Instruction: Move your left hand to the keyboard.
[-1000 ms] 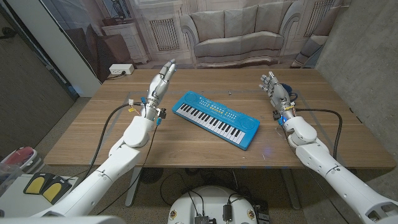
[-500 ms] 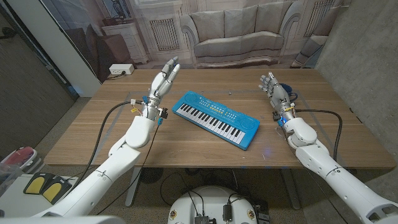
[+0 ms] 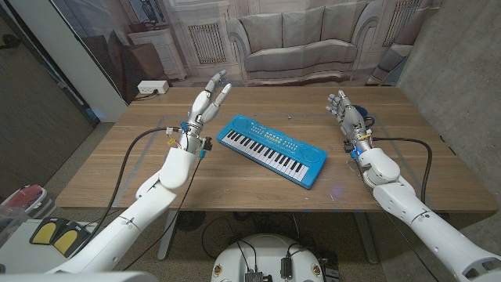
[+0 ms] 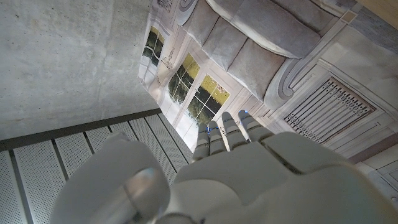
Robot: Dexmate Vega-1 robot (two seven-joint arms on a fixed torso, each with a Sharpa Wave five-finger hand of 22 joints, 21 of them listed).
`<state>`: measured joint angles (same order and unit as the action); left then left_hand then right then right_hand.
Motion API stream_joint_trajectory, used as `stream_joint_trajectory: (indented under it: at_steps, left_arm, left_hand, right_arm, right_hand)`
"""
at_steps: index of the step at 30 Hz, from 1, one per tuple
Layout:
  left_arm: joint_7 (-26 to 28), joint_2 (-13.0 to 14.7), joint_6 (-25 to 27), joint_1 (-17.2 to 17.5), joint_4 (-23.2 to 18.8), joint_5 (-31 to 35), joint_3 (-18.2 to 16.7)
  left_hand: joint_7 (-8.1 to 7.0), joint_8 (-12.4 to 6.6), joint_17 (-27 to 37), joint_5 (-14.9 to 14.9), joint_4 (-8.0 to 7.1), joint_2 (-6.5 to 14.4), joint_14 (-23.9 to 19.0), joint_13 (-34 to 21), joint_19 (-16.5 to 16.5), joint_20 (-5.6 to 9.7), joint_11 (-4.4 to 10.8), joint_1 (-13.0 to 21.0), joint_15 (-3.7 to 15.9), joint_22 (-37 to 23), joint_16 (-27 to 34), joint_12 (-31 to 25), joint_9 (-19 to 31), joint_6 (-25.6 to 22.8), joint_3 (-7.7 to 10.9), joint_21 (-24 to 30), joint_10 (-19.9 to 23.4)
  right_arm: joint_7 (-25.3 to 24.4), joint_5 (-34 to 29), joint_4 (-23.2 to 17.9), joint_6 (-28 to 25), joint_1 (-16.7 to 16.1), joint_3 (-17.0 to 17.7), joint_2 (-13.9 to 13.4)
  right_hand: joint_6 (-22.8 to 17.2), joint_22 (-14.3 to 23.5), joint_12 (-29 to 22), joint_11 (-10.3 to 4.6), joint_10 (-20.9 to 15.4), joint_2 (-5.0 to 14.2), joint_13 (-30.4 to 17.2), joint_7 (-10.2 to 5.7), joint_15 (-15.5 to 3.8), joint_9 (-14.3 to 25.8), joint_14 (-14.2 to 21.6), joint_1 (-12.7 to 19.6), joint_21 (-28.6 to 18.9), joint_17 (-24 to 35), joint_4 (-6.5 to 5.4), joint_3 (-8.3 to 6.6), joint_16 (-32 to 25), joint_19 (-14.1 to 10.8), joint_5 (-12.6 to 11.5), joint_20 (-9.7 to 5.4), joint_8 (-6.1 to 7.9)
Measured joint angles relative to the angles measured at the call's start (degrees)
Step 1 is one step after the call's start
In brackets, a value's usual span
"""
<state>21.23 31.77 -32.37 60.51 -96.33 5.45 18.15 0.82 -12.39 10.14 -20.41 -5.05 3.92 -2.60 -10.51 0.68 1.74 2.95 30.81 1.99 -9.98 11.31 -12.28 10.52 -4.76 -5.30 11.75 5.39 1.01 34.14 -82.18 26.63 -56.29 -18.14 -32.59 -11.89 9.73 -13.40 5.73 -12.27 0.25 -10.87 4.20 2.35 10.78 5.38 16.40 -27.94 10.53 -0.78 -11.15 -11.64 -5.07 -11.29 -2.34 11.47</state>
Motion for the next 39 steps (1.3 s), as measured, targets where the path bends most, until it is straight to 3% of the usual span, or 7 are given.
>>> stream_joint_trajectory:
  at_steps: [25,31,32,39]
  left_arm:
    - [8.27,0.02,2.61,-0.83,-1.33,14.44,1.18]
    - [8.37,0.48,2.69,-1.56,-1.72,14.64,2.19]
    - [10.61,0.62,4.11,-1.67,-1.84,18.77,2.41]
    - [12.85,1.47,5.94,-2.21,-2.66,22.87,3.57]
  left_hand:
    - [0.00,0.34,0.15,-0.45,-0.01,0.37,-0.09,0.00,0.31,0.31,0.21,0.39,0.09,0.00,-0.44,0.22,0.00,0.00,0.00,0.00,0.21]
    - [-0.63,1.01,0.14,-0.45,0.23,0.37,0.33,0.00,-0.75,0.11,0.52,1.14,0.09,0.00,-0.73,0.82,0.00,0.63,-0.24,-0.39,-0.59]
    - [-0.63,1.01,0.14,-0.45,0.23,0.37,0.33,0.00,-0.75,0.11,0.43,1.14,0.09,0.00,-0.73,0.86,0.00,0.64,-0.24,-0.42,-0.67]
    - [-0.73,1.00,0.14,-0.44,0.23,0.37,0.33,0.00,-0.75,0.11,0.43,1.13,0.09,0.00,-0.73,0.86,0.00,0.74,-0.24,-0.42,-0.67]
  right_arm:
    - [1.72,0.57,2.38,2.24,1.10,-0.07,1.10]
    - [1.92,0.59,2.41,2.67,1.10,-0.07,1.11]
    - [1.93,0.59,2.72,2.70,1.18,-0.14,1.30]
    - [2.09,0.60,2.93,3.20,1.19,-0.18,1.47]
  right_hand:
    - [-0.11,0.28,0.00,-0.32,-0.31,0.24,0.00,-0.11,-0.32,0.00,0.32,-0.24,0.45,0.13,-0.01,0.00,0.00,-0.30,0.00,0.31,0.00]
    - [-0.10,0.28,0.00,-0.32,-0.31,0.24,0.00,-0.11,-0.32,0.00,0.32,-0.24,0.83,0.13,-0.01,0.00,0.00,-0.30,0.00,0.31,0.00]
    - [-0.10,0.28,0.00,-0.32,-0.31,0.24,0.00,-0.11,-0.32,0.00,0.32,-0.23,0.83,0.13,-0.01,-0.01,0.00,-0.30,0.00,0.31,0.00]
    - [-0.10,0.28,0.00,-0.32,-0.30,0.47,0.00,-0.11,-0.32,0.00,0.32,0.00,1.11,0.13,-0.01,-0.01,0.00,-0.61,0.00,0.00,0.00]
